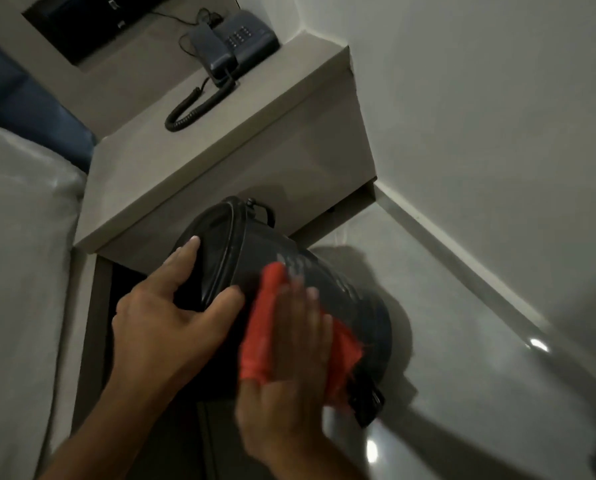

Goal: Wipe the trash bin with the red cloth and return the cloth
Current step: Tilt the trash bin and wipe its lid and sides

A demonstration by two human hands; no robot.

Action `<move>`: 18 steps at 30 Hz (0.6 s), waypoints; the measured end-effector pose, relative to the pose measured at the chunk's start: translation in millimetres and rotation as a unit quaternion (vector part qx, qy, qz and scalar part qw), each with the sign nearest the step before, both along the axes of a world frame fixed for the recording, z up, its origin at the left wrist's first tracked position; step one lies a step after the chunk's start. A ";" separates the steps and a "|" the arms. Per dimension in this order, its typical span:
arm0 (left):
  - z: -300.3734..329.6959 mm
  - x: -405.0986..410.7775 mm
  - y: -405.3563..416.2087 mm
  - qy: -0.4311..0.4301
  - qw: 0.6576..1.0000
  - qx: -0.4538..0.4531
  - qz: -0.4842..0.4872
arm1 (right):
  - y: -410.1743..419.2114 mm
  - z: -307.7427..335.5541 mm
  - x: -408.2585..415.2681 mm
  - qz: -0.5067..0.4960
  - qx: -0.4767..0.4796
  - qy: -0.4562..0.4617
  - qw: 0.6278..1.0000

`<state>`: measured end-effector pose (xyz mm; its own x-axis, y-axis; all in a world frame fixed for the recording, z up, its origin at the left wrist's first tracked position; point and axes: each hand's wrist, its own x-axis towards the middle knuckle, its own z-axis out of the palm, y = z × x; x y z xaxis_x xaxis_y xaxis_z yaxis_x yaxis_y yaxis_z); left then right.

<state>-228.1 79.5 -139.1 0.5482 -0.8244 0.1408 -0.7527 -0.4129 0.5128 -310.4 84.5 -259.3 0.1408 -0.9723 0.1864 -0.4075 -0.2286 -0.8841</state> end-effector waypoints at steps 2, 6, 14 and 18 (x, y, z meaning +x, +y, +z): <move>-0.2 6.5 9.1 0.017 1.000 0.005 0.011 | -14.7 -29.8 -21.9 -0.079 0.116 -0.032 0.990; -6.2 22.6 27.6 0.081 0.995 -0.026 0.046 | -75.1 -57.6 -57.5 -0.070 0.325 0.032 0.943; -3.0 25.9 30.6 0.063 0.997 -0.045 0.021 | -59.4 65.8 37.5 0.139 0.057 -0.151 0.977; -4.1 23.3 32.3 0.073 0.996 -0.040 0.003 | -73.1 5.9 -2.0 0.063 0.063 -0.062 0.994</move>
